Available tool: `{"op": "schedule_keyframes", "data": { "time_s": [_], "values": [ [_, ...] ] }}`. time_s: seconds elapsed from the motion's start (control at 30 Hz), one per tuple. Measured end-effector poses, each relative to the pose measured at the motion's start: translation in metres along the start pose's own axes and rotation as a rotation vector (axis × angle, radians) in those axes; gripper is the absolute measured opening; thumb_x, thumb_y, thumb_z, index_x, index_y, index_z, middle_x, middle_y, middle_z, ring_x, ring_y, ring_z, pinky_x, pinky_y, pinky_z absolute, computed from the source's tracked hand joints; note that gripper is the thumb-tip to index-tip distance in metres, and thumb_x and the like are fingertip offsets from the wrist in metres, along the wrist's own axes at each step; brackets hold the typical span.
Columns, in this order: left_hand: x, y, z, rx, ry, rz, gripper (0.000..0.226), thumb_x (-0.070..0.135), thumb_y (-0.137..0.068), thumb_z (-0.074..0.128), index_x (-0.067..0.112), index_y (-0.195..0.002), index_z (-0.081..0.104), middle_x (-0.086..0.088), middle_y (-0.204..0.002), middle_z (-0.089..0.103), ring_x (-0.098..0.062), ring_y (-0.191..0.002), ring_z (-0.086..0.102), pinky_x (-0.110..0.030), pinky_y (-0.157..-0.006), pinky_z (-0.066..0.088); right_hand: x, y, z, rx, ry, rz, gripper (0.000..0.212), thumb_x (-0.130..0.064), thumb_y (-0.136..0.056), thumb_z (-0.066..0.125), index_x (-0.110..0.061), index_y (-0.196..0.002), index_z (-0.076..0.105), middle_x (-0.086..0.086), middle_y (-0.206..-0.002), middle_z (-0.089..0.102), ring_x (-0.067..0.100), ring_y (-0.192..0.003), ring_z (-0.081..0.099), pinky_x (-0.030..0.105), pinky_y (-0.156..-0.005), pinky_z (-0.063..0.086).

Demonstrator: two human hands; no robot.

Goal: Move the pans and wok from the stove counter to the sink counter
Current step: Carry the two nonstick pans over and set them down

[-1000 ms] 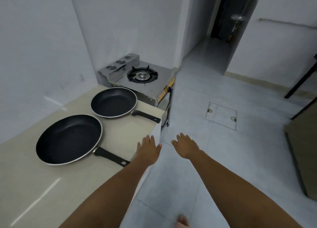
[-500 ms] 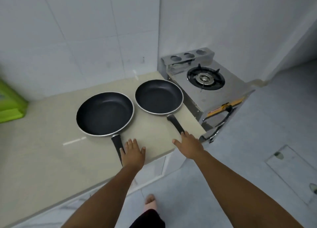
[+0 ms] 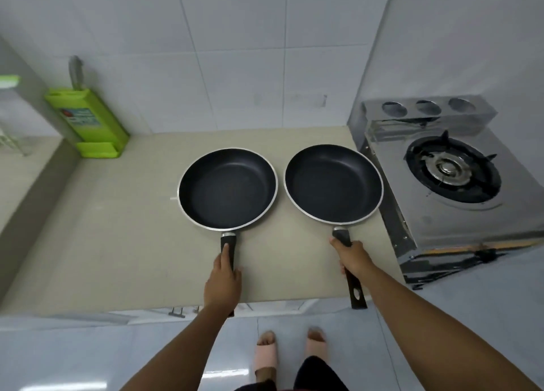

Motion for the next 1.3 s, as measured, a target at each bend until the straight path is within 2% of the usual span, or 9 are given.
{"op": "schedule_keyframes", "data": {
  "time_s": [0.07, 0.13, 0.23, 0.37, 0.67, 0.8, 0.93, 1.13, 1.3],
  "values": [
    [-0.006, -0.001, -0.001, 0.02, 0.14, -0.085, 0.063, 0.02, -0.098, 0.046, 0.021, -0.155, 0.019, -0.01, -0.137, 0.051, -0.04, -0.11, 0.059, -0.039, -0.082, 0.045, 0.005, -0.007, 0.002, -0.089, -0.18, 0.088, 0.056, -0.059, -0.085, 0.061, -0.003, -0.092, 0.058, 0.011, -0.062, 0.06, 0.025, -0.054, 0.058, 0.036, -0.061, 0.054],
    [-0.016, 0.0, 0.003, 0.04, 0.276, -0.269, 0.045, 0.028, -0.098, 0.049, 0.016, -0.141, 0.04, -0.011, -0.113, 0.065, -0.04, -0.096, 0.065, -0.038, -0.079, 0.049, 0.013, -0.014, 0.005, -0.178, -0.272, 0.161, 0.052, -0.057, -0.084, 0.066, -0.007, -0.074, 0.058, 0.008, -0.054, 0.056, 0.024, -0.05, 0.054, 0.034, -0.055, 0.051],
    [-0.017, 0.001, 0.011, 0.042, 0.512, -0.431, 0.042, 0.047, -0.095, 0.052, 0.005, -0.095, 0.057, -0.008, -0.068, 0.062, -0.024, -0.056, 0.059, -0.036, -0.062, 0.055, 0.02, -0.018, 0.01, -0.268, -0.365, 0.215, 0.052, -0.058, -0.083, 0.066, -0.012, -0.063, 0.053, 0.005, -0.049, 0.053, 0.019, -0.043, 0.049, 0.028, -0.047, 0.045],
    [-0.015, 0.006, 0.027, -0.069, 0.802, -0.573, 0.056, 0.057, -0.094, 0.048, 0.005, -0.08, 0.061, -0.003, -0.05, 0.052, -0.017, -0.043, 0.047, -0.025, -0.044, 0.042, 0.021, -0.017, 0.014, -0.264, -0.398, 0.224, 0.053, -0.058, -0.085, 0.063, -0.015, -0.059, 0.047, 0.002, -0.045, 0.046, 0.016, -0.036, 0.04, 0.024, -0.041, 0.036],
    [-0.008, 0.004, 0.04, -0.035, 1.041, -0.624, 0.047, 0.044, -0.095, 0.056, 0.004, -0.072, 0.059, -0.015, -0.062, 0.063, -0.027, -0.053, 0.059, -0.032, -0.055, 0.052, 0.021, -0.02, -0.008, -0.103, -0.264, 0.128, 0.052, -0.054, -0.088, 0.062, -0.015, -0.059, 0.045, 0.003, -0.046, 0.044, 0.016, -0.038, 0.037, 0.026, -0.042, 0.033],
    [-0.011, -0.003, 0.036, 0.009, 0.907, -0.6, 0.052, 0.052, -0.093, 0.052, 0.009, -0.066, 0.054, -0.005, -0.052, 0.05, -0.02, -0.043, 0.045, -0.027, -0.048, 0.041, 0.016, -0.017, -0.022, 0.008, -0.148, 0.086, 0.056, -0.057, -0.089, 0.058, -0.013, -0.056, 0.045, 0.005, -0.046, 0.045, 0.018, -0.041, 0.039, 0.029, -0.046, 0.036],
    [-0.018, -0.002, 0.029, 0.132, 0.753, -0.549, 0.06, 0.06, -0.09, 0.047, 0.009, -0.059, 0.053, -0.005, -0.051, 0.053, -0.021, -0.043, 0.049, -0.028, -0.05, 0.043, 0.004, -0.006, -0.024, 0.08, -0.103, 0.05, 0.059, -0.058, -0.09, 0.056, -0.011, -0.054, 0.047, 0.006, -0.049, 0.048, 0.02, -0.043, 0.042, 0.03, -0.049, 0.038],
    [-0.035, 0.011, 0.022, 0.192, 0.753, -0.552, 0.065, 0.066, -0.088, 0.045, 0.01, -0.056, 0.053, -0.002, -0.045, 0.053, -0.018, -0.038, 0.051, -0.025, -0.046, 0.042, 0.001, 0.013, -0.011, 0.101, -0.12, -0.009, 0.056, -0.055, -0.092, 0.055, -0.01, -0.058, 0.05, 0.008, -0.051, 0.051, 0.021, -0.045, 0.045, 0.032, -0.053, 0.041],
    [-0.054, 0.038, -0.006, 0.326, 0.74, -0.6, 0.068, 0.072, -0.085, 0.041, 0.011, -0.057, 0.053, -0.005, -0.05, 0.056, -0.023, -0.046, 0.056, -0.03, -0.053, 0.046, -0.027, 0.033, 0.001, 0.039, -0.114, -0.122, 0.054, -0.052, -0.092, 0.056, -0.011, -0.058, 0.048, 0.007, -0.05, 0.048, 0.02, -0.043, 0.043, 0.03, -0.049, 0.039]
  ]
}}
Point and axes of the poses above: each hand's wrist, its own y-axis away from the middle knuckle, its own z-axis out of the palm, x = y × z, the point moved 8 cm from there along -y, towards the middle knuckle
